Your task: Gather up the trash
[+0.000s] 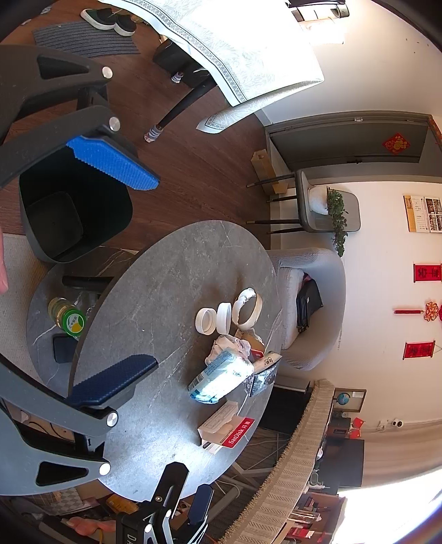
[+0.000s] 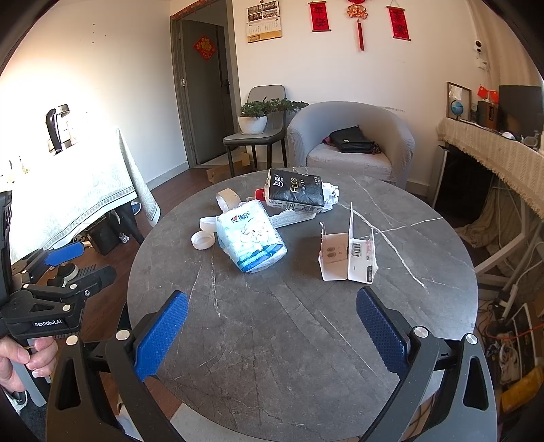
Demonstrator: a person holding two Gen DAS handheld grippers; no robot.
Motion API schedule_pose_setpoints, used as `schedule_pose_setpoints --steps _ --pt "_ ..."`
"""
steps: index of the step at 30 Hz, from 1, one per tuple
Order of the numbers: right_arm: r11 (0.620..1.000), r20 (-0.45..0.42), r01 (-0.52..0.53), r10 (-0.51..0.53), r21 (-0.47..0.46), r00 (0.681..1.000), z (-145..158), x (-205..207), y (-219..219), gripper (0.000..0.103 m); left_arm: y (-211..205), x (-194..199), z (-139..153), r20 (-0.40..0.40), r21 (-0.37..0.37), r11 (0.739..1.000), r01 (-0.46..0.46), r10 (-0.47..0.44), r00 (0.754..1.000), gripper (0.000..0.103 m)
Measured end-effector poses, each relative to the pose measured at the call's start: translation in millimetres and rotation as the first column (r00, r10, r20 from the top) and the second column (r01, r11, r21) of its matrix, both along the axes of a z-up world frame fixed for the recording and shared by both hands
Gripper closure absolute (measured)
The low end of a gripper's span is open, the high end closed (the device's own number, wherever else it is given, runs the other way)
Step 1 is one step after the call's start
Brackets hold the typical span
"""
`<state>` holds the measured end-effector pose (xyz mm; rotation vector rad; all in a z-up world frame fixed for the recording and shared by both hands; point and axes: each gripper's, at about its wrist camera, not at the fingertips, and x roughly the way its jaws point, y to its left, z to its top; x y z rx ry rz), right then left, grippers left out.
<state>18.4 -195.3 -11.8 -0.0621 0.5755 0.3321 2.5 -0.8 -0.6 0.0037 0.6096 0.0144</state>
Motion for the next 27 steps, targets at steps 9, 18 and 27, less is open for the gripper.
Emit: schedule_pose_setpoints --steps 9,18,27 --pt "1.0 -0.023 0.017 -0.017 0.016 1.0 -4 5 -5 0.003 -3 -6 7 0.03 -0.013 0.999 0.035 -0.035 0.999 0.004" --pt "0.998 -0.046 0.041 -0.039 0.056 0.998 -5 16 -25 0.003 -13 3 8 0.003 -0.062 0.992 0.111 -0.111 0.994 0.018" --pt "0.994 -0.048 0.063 -0.059 0.084 0.997 -2 31 -35 0.025 -38 25 -1 -0.061 -0.181 0.964 0.193 -0.207 0.976 0.038"
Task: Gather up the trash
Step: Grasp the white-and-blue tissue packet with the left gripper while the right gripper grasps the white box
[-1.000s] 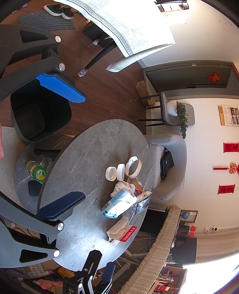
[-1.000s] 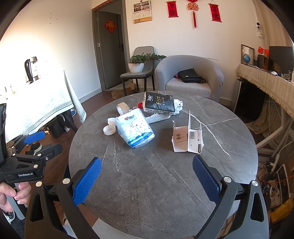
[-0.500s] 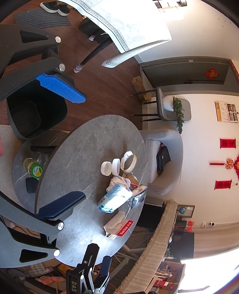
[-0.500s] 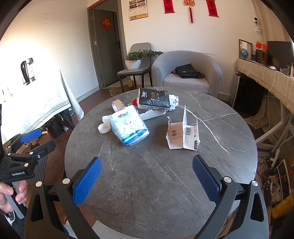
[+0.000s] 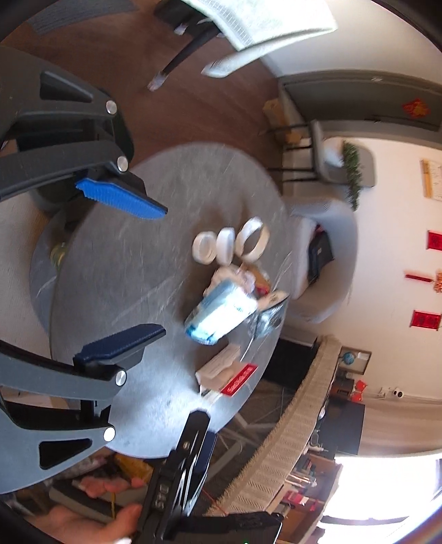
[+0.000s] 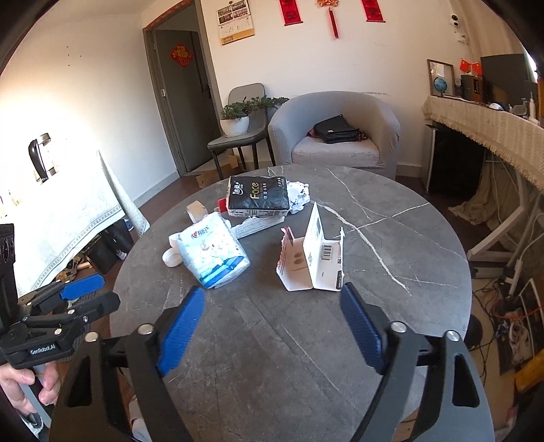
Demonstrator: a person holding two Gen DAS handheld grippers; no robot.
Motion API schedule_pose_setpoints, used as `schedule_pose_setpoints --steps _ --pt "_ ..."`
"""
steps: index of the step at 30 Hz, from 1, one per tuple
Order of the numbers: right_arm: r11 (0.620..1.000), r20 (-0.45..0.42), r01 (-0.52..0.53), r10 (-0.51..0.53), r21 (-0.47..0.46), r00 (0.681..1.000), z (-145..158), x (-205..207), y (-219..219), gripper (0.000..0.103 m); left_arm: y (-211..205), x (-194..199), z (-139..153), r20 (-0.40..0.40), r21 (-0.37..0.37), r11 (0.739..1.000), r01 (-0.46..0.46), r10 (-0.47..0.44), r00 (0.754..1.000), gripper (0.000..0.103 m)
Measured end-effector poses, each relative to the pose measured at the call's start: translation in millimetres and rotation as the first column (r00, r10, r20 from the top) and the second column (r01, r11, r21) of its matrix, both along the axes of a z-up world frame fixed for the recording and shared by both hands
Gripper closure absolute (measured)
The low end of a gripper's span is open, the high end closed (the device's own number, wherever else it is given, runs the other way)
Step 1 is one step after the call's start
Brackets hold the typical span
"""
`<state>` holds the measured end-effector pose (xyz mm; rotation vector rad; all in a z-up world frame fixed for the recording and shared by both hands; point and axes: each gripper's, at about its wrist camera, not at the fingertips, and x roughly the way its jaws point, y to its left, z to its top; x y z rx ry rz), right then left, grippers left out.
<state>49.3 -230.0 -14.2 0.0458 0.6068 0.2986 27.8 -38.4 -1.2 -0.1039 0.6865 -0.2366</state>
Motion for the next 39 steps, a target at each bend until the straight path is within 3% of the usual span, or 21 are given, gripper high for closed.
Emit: schedule_pose_setpoints --steps 6,10,13,26,33,36,39 --pt "1.0 -0.023 -0.009 0.009 -0.029 1.0 -3 13 3 0.04 -7 23 -8 -0.073 -0.132 0.991 0.023 -0.033 0.997 0.053" --pt "0.998 -0.036 -0.017 0.015 -0.055 0.999 -6 23 4 0.047 -15 38 -13 -0.094 -0.167 0.985 0.031 -0.047 0.994 0.062" --pt "0.997 -0.046 -0.028 0.025 -0.071 0.999 -10 31 1 0.049 -23 50 -16 -0.103 -0.156 0.988 0.014 -0.031 0.994 0.062" --pt "0.995 -0.057 -0.022 0.017 -0.093 0.998 -9 71 0 0.049 -25 96 -28 -0.191 -0.255 0.967 0.002 -0.052 0.98 0.062" --pt "0.997 -0.091 -0.01 0.003 -0.073 0.996 -16 84 0 0.07 -24 110 -31 -0.211 -0.302 0.953 -0.027 -0.039 0.977 0.062" --pt "1.0 -0.114 -0.019 0.019 -0.002 0.993 -16 87 -5 0.072 -22 111 -30 -0.22 -0.324 0.946 -0.028 -0.046 0.974 0.066" --pt "1.0 -0.115 -0.015 0.015 0.009 0.993 -15 86 -9 0.072 -20 112 -29 -0.221 -0.323 0.946 -0.027 -0.048 0.974 0.076"
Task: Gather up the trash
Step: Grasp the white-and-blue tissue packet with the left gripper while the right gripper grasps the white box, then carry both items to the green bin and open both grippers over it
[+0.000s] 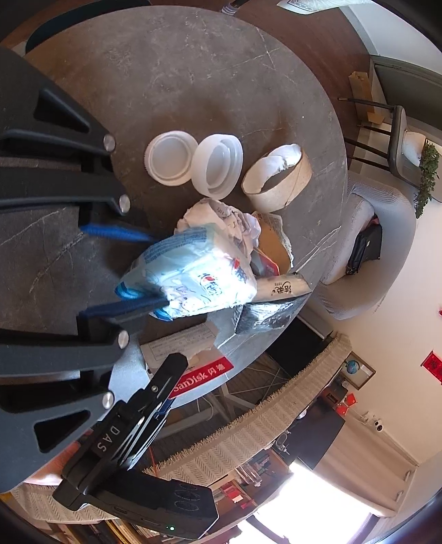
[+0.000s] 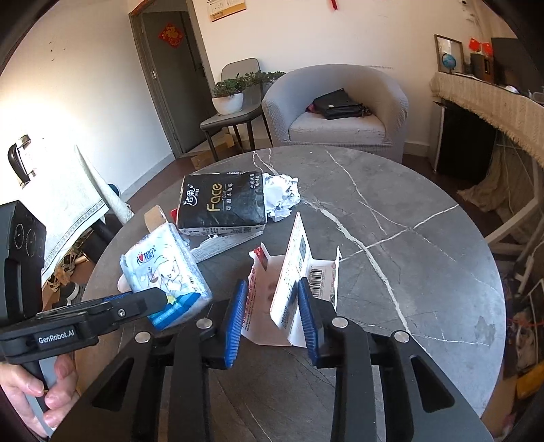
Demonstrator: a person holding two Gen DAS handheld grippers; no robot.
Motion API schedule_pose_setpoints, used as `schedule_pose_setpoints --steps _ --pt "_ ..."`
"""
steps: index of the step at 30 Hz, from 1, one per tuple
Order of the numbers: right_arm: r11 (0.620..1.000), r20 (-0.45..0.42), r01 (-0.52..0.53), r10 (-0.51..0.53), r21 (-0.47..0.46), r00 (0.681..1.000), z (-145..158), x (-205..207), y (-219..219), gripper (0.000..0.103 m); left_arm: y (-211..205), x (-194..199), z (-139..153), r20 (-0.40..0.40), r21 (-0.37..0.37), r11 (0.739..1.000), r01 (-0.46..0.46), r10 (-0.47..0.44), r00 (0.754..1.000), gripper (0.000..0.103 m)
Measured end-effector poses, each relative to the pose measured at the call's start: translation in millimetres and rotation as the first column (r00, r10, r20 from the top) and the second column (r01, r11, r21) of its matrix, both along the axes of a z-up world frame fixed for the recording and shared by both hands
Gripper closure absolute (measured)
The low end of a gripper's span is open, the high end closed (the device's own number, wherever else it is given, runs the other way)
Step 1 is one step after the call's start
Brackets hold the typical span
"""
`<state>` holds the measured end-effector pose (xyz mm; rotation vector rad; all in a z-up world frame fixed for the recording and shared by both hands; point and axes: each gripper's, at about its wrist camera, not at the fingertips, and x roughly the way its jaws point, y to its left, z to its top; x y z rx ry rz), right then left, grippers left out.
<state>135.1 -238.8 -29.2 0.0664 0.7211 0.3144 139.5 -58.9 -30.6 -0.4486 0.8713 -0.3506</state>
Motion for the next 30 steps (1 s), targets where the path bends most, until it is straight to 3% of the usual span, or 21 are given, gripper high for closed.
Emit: schedule_pose_setpoints --steps 2,4,6,14,23,30 --pt "1.0 -0.003 0.002 -0.002 0.021 1.0 1 0 -3 0.072 2 0 0 0.004 -0.014 1.0 -0.002 0.002 1.0 0.082" --pt "1.0 -0.006 0.005 -0.005 0.02 1.0 0 0 -3 0.079 4 -2 1 0.02 -0.008 1.0 0.0 0.0 1.0 0.089" --pt "1.0 -0.006 0.01 -0.01 0.015 1.0 1 0 -3 0.086 3 -5 3 0.035 -0.003 1.0 0.014 -0.014 0.999 0.091" --pt "0.999 0.014 0.041 -0.042 0.01 0.999 9 -6 -9 0.098 -7 -16 11 0.076 0.022 0.999 0.048 -0.05 0.996 0.094" --pt "1.0 0.074 0.026 -0.027 0.013 0.997 29 -29 -4 0.098 -5 -37 26 0.137 0.025 0.998 0.054 -0.057 0.989 0.094" --pt "0.999 0.117 -0.033 0.029 0.033 0.993 43 -42 21 0.098 19 -56 37 0.169 0.056 0.998 0.007 -0.016 0.986 0.094"
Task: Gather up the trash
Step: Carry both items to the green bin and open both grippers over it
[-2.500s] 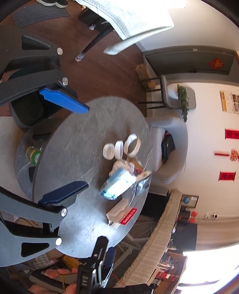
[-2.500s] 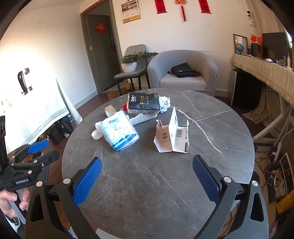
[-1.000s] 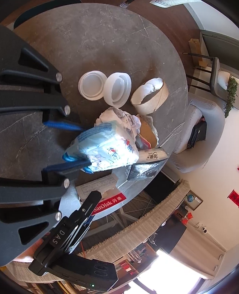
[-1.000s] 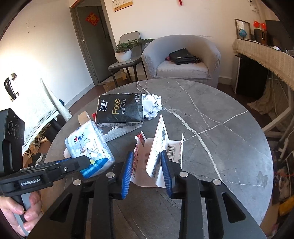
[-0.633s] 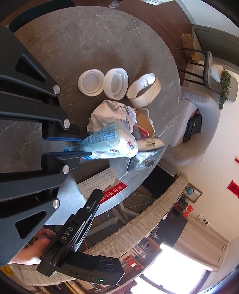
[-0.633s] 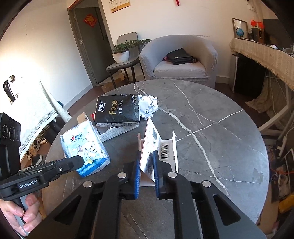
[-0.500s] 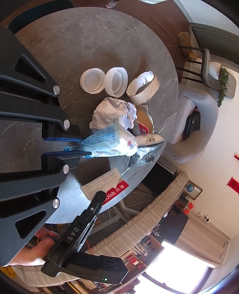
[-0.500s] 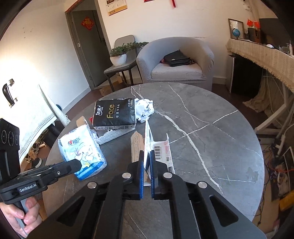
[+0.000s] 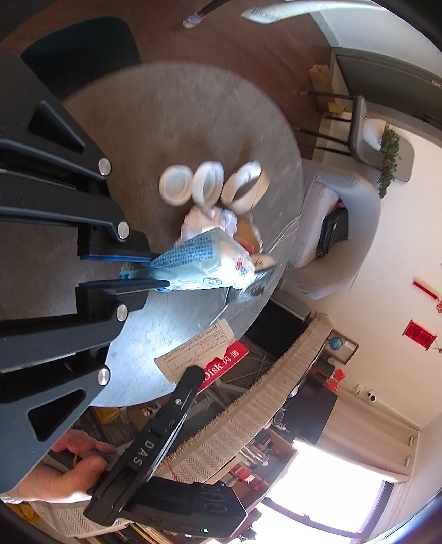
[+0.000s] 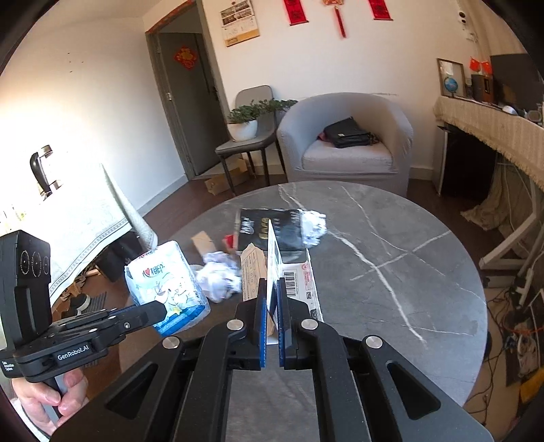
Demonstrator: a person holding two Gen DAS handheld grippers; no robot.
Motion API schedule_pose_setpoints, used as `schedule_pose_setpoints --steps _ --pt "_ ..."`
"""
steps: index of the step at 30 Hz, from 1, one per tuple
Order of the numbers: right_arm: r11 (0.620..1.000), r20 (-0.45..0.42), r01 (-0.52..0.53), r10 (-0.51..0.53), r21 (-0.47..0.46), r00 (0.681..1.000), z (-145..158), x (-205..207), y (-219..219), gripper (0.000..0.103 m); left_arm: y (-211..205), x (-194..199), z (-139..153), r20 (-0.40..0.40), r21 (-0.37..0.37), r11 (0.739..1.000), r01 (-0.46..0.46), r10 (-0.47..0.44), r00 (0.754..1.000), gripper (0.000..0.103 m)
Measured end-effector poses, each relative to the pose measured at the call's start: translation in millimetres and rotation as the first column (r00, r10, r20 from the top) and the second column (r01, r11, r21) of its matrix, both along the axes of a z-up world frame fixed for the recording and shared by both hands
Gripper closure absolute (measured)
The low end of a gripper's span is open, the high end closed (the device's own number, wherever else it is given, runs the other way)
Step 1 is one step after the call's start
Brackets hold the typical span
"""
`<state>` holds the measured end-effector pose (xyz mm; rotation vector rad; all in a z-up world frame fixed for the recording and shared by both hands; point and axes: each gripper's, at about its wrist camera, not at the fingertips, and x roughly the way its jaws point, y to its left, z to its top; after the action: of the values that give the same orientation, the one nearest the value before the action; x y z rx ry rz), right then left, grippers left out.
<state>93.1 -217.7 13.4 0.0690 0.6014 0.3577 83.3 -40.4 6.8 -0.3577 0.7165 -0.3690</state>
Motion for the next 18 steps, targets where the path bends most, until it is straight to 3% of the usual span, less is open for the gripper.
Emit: schedule_pose_setpoints --steps 11,18 --pt "0.99 0.043 -0.142 0.142 -0.003 0.989 9 0 85 0.098 79 -26 17 0.067 0.126 0.982 -0.139 0.131 0.989 0.094" --pt "0.966 0.052 -0.258 0.258 -0.017 0.965 8 0 149 0.098 149 -34 -12 -0.03 0.224 0.949 -0.223 0.235 0.972 0.094"
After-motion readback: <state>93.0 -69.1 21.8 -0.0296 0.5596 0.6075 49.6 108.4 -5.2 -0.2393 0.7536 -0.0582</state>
